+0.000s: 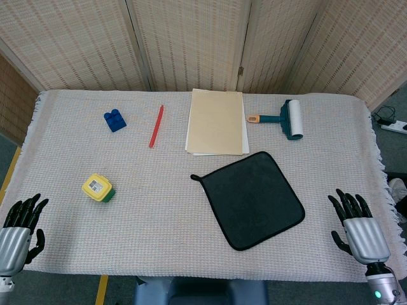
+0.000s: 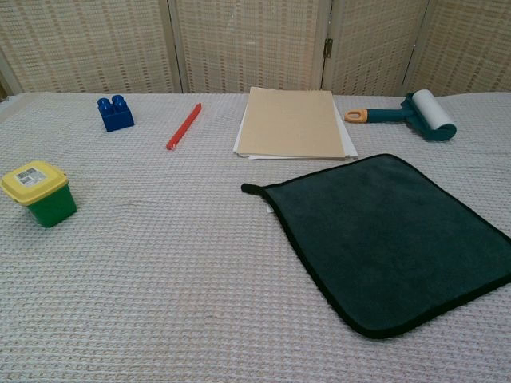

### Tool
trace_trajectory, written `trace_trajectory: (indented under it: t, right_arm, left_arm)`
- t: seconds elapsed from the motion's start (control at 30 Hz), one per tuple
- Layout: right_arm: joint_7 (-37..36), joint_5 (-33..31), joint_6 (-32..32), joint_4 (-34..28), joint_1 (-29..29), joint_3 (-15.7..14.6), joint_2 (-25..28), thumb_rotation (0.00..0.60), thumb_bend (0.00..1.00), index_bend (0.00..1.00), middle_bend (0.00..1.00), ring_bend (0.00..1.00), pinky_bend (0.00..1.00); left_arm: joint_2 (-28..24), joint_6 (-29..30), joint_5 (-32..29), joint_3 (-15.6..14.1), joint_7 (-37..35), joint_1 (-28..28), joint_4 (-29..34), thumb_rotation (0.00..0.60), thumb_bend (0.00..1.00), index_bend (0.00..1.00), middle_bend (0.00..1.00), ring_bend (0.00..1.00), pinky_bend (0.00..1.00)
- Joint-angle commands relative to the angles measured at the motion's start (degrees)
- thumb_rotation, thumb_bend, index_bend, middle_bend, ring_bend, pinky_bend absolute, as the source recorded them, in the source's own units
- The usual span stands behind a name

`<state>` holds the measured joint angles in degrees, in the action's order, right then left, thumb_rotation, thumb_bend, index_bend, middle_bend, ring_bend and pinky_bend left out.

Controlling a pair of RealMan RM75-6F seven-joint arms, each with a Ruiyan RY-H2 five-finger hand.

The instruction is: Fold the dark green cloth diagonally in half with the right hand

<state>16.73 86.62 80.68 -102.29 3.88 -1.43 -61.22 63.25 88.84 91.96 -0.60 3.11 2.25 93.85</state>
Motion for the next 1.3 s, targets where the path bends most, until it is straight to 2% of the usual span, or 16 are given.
trace_trajectory:
  t: [0.03,0.17,0.33,0.37,0.47,0.6,0.73,0.9,1.1,1.3]
  right_arm:
    - [-0.16,-0.18,-0.31,0.14,0.15,0.11,-0.06,0.6,0.43,0.09,0.0,0.0,0.0]
    - [-1.51,1.56,-1.68,1.55,1.66,0.39,-0.56,0.6,0.43,0.09,0.0,0.0,0.0]
    - [-2.95,5.6,-5.3,3.56,6.09,1.44,0.39,0.6,0.42,0.21,0.0,0.0,0.0]
    - [-2.72,7.09,-8.95,4.15,10.09,3.09,1.28,0.6,0.42,0.24,0.0,0.0,0.0]
    - [-3.08,6.84,-16.19,5.19,16.76,6.01,2.31,0.6,0.43,0.33,0.0,0.0,0.0]
    - [-1.05,4.56,-25.67,7.31,24.98,9.51,1.22,0.6,0.43,0.36,0.0,0.0,0.0]
    - [0.98,4.03,-32.59,12.6,32.51,11.73,-3.45,0.6,0.43,0.37,0.0,0.0,0.0]
    - [1.67,4.5,-38.86,22.51,40.6,12.33,-11.98,0.6,0.43,0.37,0.0,0.0,0.0]
    - [-3.9,6.98,-43.04,33.04,47.77,10.51,-20.41,0.6,0.43,0.38,0.0,0.0,0.0]
    - [-9.09,8.96,-44.01,41.41,52.09,8.13,-26.7,0.6,0.42,0.39,0.0,0.0,0.0]
  left_arm:
    - [0.05,-0.24,-0.21,0.03,0.0,0.07,-0.01,0.6,0.82,0.0,0.01,0.0,0.0]
    - [-0.09,0.01,-0.24,0.14,-0.46,0.03,0.0,0.6,0.82,0.0,0.01,0.0,0.0]
    - [-0.3,-0.08,-0.94,0.56,-1.05,0.12,0.0,0.6,0.82,0.0,0.01,0.0,0.0]
    - [-0.36,-0.17,-1.19,0.71,-1.1,0.19,-0.08,0.6,0.82,0.0,0.01,0.0,0.0]
    - [-0.44,-0.23,-1.4,0.69,-1.22,0.12,-0.16,0.6,0.82,0.0,0.01,0.0,0.0]
    - [-0.48,0.2,-1.59,0.77,-1.36,-0.14,-0.11,0.6,0.82,0.0,0.01,0.0,0.0]
    - [-0.42,0.51,-1.97,1.09,-1.4,-0.24,-0.09,0.6,0.82,0.0,0.01,0.0,0.0]
    - [-0.45,0.17,-3.07,1.62,-1.83,-0.13,-0.34,0.6,0.82,0.0,0.01,0.0,0.0]
    - [-0.7,0.37,-3.51,1.91,-2.67,-0.24,-0.66,0.6,0.82,0.0,0.01,0.0,0.0]
    - [-0.87,-0.35,-4.51,2.26,-3.27,-0.04,-0.95,0.6,0.82,0.0,0.01,0.0,0.0]
